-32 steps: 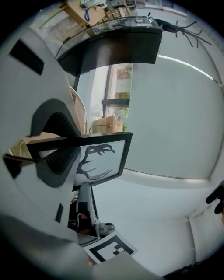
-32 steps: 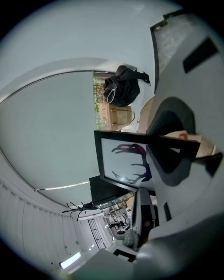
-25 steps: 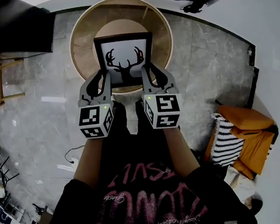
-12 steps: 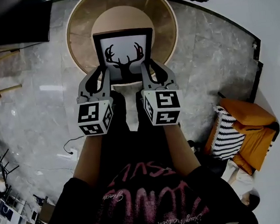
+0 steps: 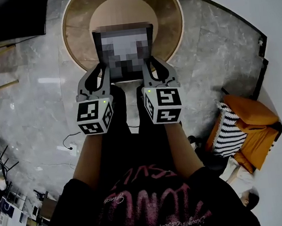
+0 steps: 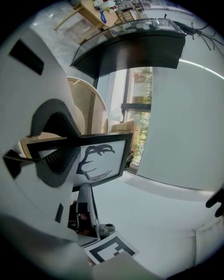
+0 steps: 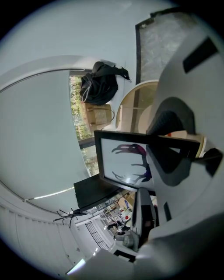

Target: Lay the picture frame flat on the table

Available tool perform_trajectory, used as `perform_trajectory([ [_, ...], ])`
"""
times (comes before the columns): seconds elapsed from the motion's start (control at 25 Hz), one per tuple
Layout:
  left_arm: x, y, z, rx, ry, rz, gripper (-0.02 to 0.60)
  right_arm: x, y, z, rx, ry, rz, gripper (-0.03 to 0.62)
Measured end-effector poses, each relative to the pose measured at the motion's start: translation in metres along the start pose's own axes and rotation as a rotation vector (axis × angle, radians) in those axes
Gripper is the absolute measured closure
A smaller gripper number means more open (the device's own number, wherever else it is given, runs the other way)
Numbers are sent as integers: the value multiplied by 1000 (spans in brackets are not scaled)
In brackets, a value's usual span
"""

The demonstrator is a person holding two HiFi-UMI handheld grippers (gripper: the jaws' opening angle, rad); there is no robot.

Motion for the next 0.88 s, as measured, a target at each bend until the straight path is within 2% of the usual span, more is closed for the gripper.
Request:
perform_trajectory([
  [0.88, 20, -87, 44, 128, 17, -54, 508, -5, -83, 59, 144, 17, 36, 513],
])
Point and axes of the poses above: the fingertips, and each gripper's own axes: z forward along the fingers, x to its left, y out of its top, the point moved 3 cm from there along -z, backward along the fingers, and after that the axes turned 3 degrees about x, right-handed, at the moved point
